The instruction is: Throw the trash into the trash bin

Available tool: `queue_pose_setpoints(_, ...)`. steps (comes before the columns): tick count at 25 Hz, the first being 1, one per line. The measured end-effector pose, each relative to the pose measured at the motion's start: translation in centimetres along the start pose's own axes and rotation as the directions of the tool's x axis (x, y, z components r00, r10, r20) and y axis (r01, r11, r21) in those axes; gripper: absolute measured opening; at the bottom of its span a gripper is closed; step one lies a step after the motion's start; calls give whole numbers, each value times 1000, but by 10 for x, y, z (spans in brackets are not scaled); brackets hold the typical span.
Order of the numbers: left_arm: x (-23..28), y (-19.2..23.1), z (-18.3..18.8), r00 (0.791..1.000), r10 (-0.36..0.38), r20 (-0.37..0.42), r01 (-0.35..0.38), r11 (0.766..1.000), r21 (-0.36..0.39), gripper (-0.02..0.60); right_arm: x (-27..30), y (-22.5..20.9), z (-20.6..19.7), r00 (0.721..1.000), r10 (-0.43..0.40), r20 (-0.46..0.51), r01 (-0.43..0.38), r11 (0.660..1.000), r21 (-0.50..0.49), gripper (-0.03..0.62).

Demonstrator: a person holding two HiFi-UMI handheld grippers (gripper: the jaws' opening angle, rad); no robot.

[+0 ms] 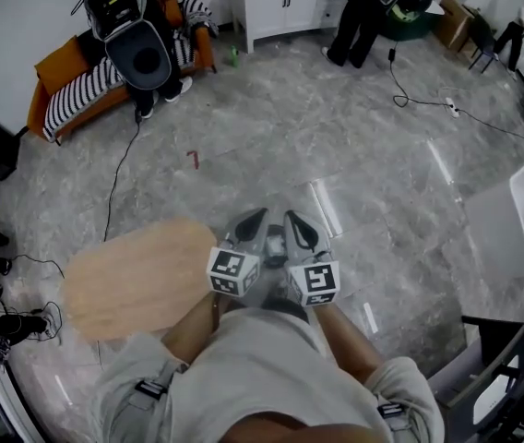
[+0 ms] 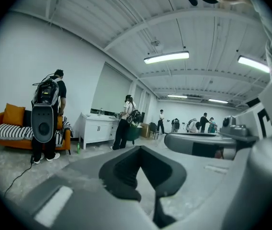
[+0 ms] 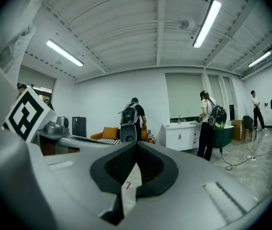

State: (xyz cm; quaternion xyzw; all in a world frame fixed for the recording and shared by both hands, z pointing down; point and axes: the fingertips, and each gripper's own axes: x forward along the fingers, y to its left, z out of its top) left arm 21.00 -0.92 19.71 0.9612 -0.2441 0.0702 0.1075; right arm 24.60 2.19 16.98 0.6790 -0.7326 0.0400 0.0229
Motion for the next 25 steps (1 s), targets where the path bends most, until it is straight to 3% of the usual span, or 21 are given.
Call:
queue_pose_setpoints(20, -15, 8, 5, 1000, -24, -7, 24, 999, 29, 18, 12, 27, 9, 999, 26, 25, -26, 1000, 8, 6)
queue_pose_setpoints(25, -9, 8, 8, 999, -36, -4, 36, 998, 48, 18, 12, 20, 9, 1000, 1, 23, -2, 1000, 30, 6)
